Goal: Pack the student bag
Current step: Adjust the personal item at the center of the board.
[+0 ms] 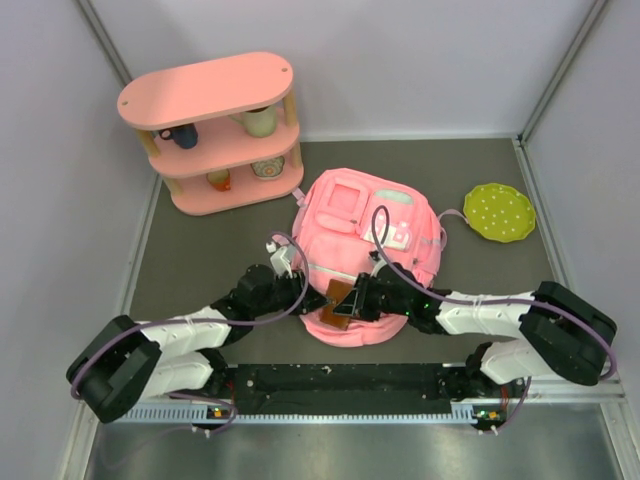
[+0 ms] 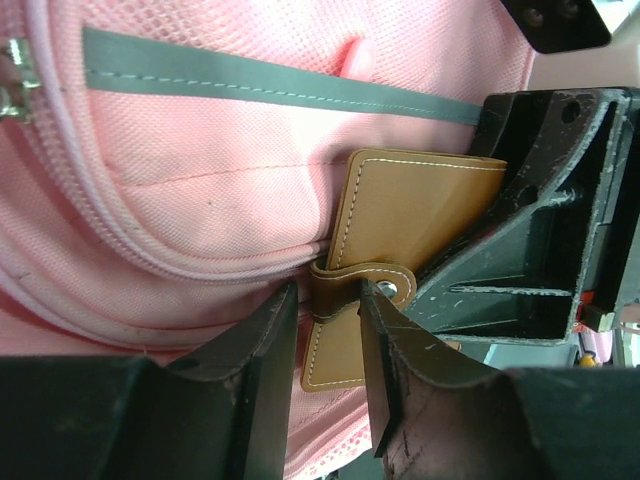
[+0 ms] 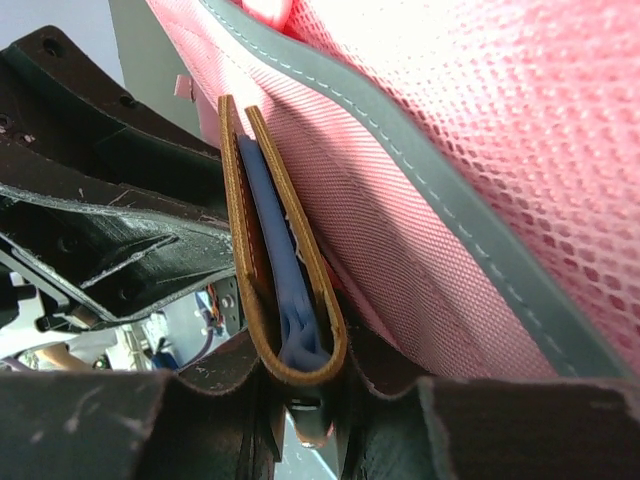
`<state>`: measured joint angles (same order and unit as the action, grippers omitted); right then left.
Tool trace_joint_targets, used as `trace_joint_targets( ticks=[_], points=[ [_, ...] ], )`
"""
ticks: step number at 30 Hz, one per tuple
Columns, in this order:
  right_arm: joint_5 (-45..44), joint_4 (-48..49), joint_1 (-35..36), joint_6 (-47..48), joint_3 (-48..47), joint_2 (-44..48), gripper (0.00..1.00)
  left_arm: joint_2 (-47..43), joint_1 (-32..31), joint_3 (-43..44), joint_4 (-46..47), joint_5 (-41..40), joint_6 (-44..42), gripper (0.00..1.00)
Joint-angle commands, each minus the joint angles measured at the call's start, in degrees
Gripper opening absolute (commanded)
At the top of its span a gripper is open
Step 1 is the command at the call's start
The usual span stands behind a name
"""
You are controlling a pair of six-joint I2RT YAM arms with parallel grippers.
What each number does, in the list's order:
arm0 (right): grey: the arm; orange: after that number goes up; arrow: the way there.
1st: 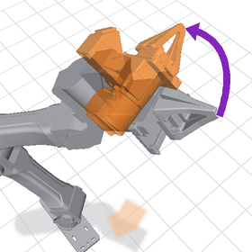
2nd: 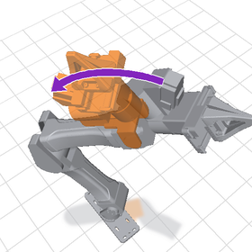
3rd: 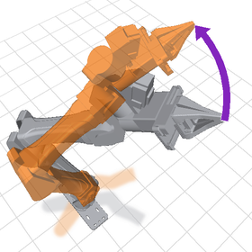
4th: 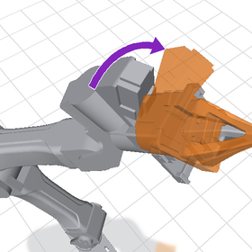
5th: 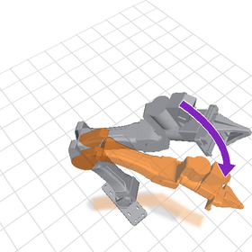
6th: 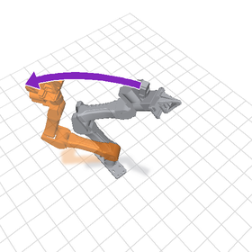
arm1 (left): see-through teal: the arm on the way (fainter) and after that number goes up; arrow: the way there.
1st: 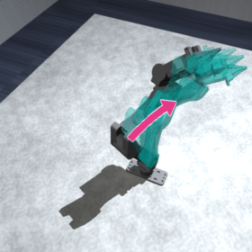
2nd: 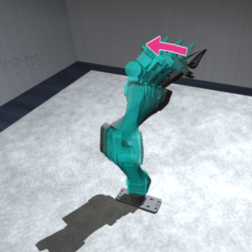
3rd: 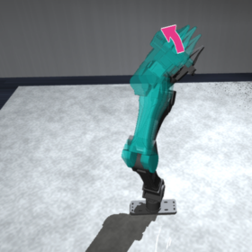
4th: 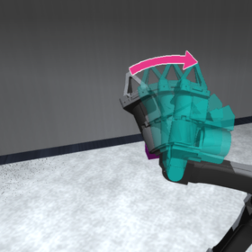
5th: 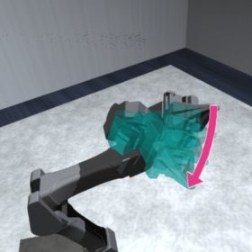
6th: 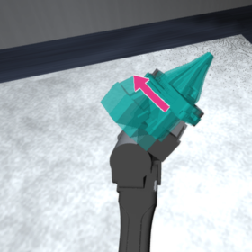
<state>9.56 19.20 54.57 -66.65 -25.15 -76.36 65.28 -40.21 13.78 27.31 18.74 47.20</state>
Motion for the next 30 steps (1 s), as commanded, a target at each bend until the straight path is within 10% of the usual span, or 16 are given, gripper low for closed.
trace_joint_targets(
  ticks=[1,13,19,30],
  points=[
    [0.6,3.5,0.1,0.6,-3.2,-0.4,0.19,1.3,-1.3,2.2,6.3,2.8,0.3,0.38],
    [0.3,3.4,0.2,3.3,-1.8,3.0,0.0,1.0,-1.8,3.9,4.8,3.4,0.6,0.43],
    [-4.0,-7.6,0.1,7.5,1.3,19.5,0.0,-12.5,-1.8,8.4,-13.5,-3.5,-4.4,0.74],
    [-27.0,-43.1,-0.8,0.8,5.3,60.1,0.0,-8.7,-1.7,11.8,-13.6,-2.5,-3.4,0.85]
  ],
)
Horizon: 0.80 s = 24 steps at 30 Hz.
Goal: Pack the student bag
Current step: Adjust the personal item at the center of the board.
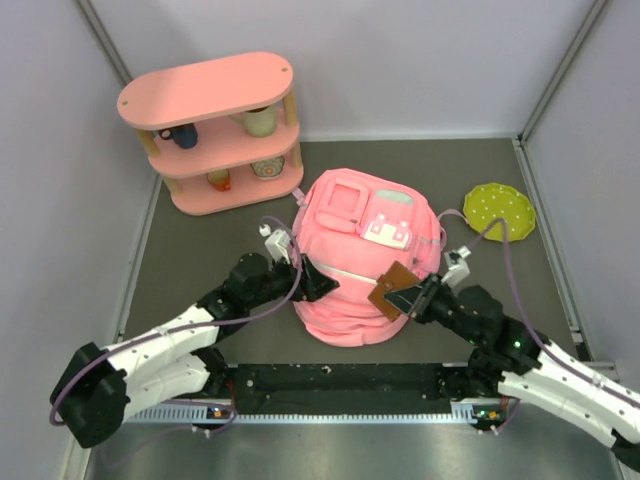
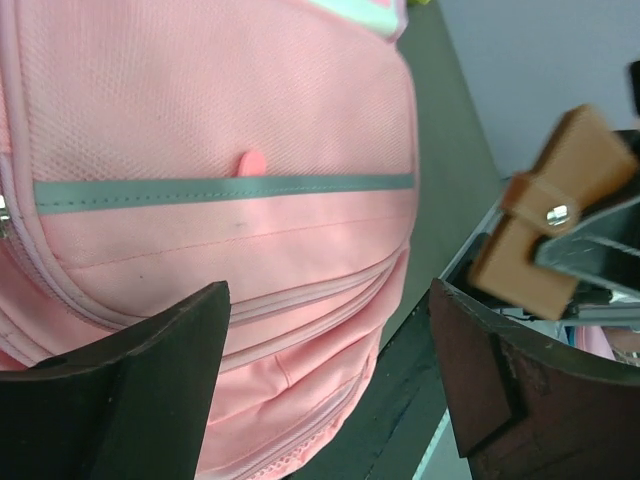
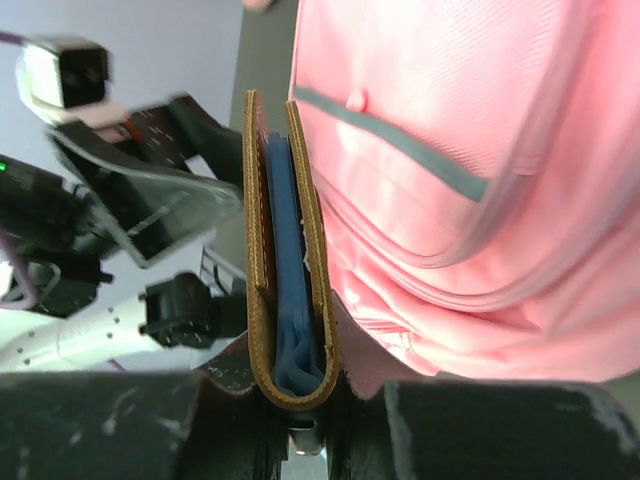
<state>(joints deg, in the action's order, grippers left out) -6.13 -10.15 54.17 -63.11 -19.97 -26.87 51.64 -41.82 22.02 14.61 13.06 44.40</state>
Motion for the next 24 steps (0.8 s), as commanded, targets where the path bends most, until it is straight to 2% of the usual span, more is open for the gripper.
trace_joint_targets(
  ticks=[1,7,13,19,24],
  points=[
    [-12.1,-15.0,-0.5,-2.8,0.0,12.2,0.0,7.4,-0.2,4.3,-0.2,4.1,-0.5,0.87],
    [-16.0,-22.9,-0.6,-3.8,-2.5,15.1,0.0,12.2,-0.2,5.1,0.4,4.9,0.5,0.87],
    [-16.7,-23.4,-0.5,-4.1,-3.3,15.2,0.0,12.5,-0.2,5.7,-2.7,5.3,2.9,0.81],
    [-17.4,-23.8,-0.5,-3.9,-4.3,15.1,0.0,5.5,-0.5,8.1,-19.7,0.0,3.8,0.83],
    [-18.0,-23.8,-0.5,-3.9,-4.6,15.1,0.0,2.6,-0.5,5.2,-21.9,-3.6,8.4,0.86]
  ],
)
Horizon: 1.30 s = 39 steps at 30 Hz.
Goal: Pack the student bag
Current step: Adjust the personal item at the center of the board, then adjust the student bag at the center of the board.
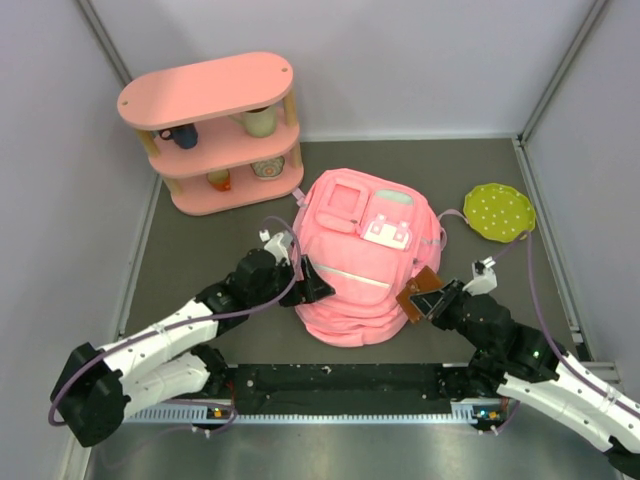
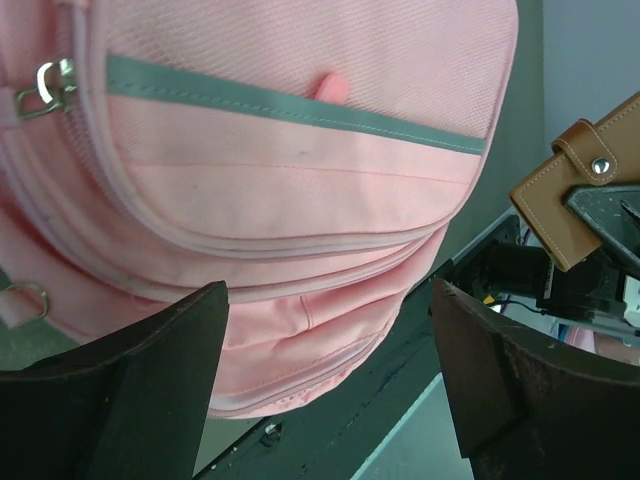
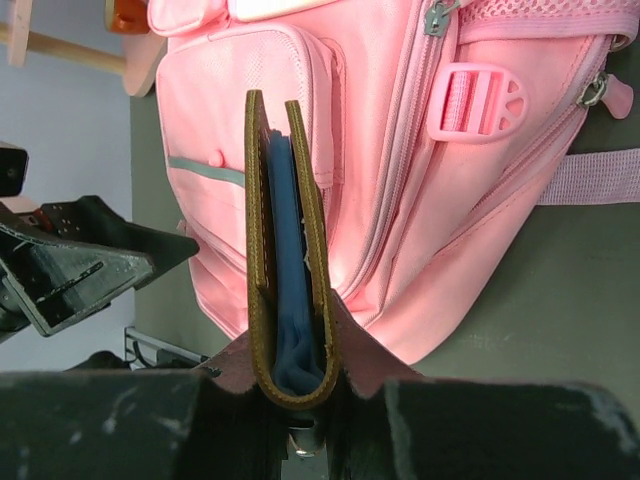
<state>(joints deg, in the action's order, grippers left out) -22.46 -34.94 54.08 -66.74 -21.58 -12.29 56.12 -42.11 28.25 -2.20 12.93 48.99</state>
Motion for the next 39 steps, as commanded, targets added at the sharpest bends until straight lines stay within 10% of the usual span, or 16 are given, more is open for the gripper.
trace_joint_targets(
  ticks=[1,14,25,39],
  points=[
    [-1.7,1.0,-0.4,-0.3,-3.2,0.5,0.0,-1.5,-0.3,-1.4,-4.1,-3.5,5.1,0.86],
    [1.7,2.7,-0.4,1.0,-3.8,-1.2,0.0,8.7,-0.1,3.2,5.9,-8.6,5.6,0.8],
    [4.7,3.8,-0.4,2.0,-3.3,-1.3,0.0,7.9,-0.1,5.7,7.3,-7.0,5.8,0.35],
    [6.1,3.7,-0.3,2.5,-2.7,-0.3,0.0,7.3,-0.1,7.7,5.6,-6.1,6.7,0.66]
  ],
)
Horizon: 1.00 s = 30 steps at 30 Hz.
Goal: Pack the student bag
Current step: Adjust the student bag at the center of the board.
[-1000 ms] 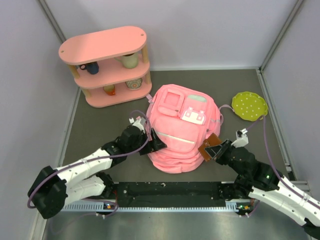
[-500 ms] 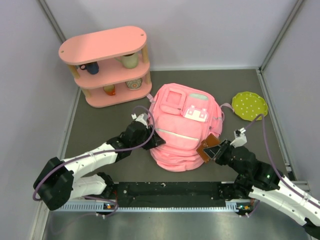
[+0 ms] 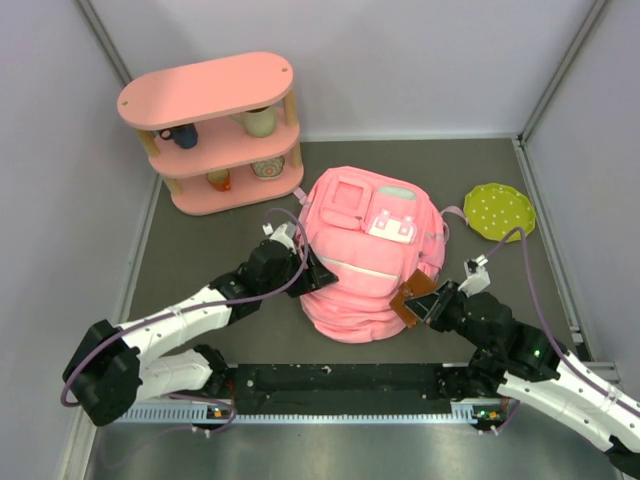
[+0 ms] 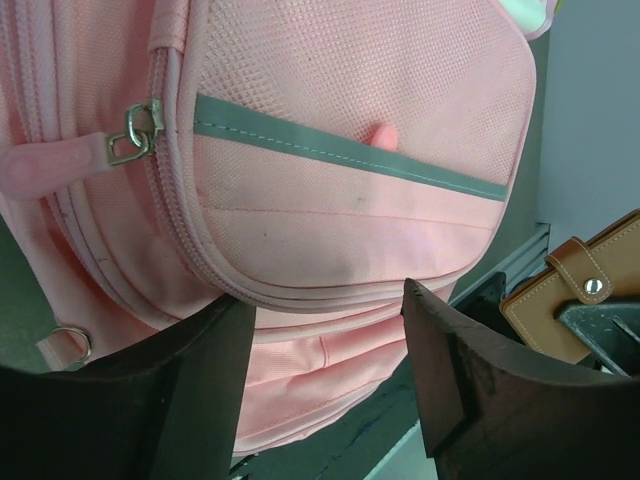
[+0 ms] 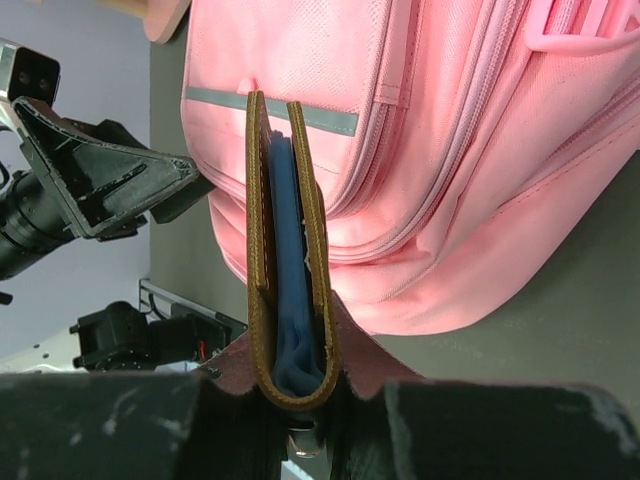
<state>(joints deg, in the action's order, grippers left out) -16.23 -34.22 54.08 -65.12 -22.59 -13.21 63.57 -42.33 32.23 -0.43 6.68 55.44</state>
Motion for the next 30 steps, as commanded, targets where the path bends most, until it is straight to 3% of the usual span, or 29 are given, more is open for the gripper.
trace_joint_targets(
  ticks=[1,8,18,23,27,30],
  points=[
    [-0.1,3.0,-0.4,0.8,-1.7,0.6,0.0,0.1,0.1,3.9,3.8,0.4,0.3,0.67],
    [-0.1,3.0,-0.4,0.9,-1.6,0.6,0.0,1.4,0.2,7.3,-3.4,1.9,-0.2,0.74],
    [0.5,3.3,-0.4,0.8,-1.7,-0.2,0.0,-2.4,0.2,7.3,-6.6,-6.1,-2.3,0.75],
    [0.6,3.5,-0.4,0.7,-1.5,-0.5,0.0,-0.9,0.1,7.9,-4.6,-7.8,-3.0,0.69],
    [0.8,3.7,-0.4,0.8,-1.6,-0.6,0.0,0.1,0.2,8.3,-2.7,-6.9,-2.3,0.58],
    [0.9,3.6,-0.4,0.7,-1.6,-0.6,0.0,-0.2,0.2,8.7,-2.6,-4.2,-1.7,0.57]
  ],
)
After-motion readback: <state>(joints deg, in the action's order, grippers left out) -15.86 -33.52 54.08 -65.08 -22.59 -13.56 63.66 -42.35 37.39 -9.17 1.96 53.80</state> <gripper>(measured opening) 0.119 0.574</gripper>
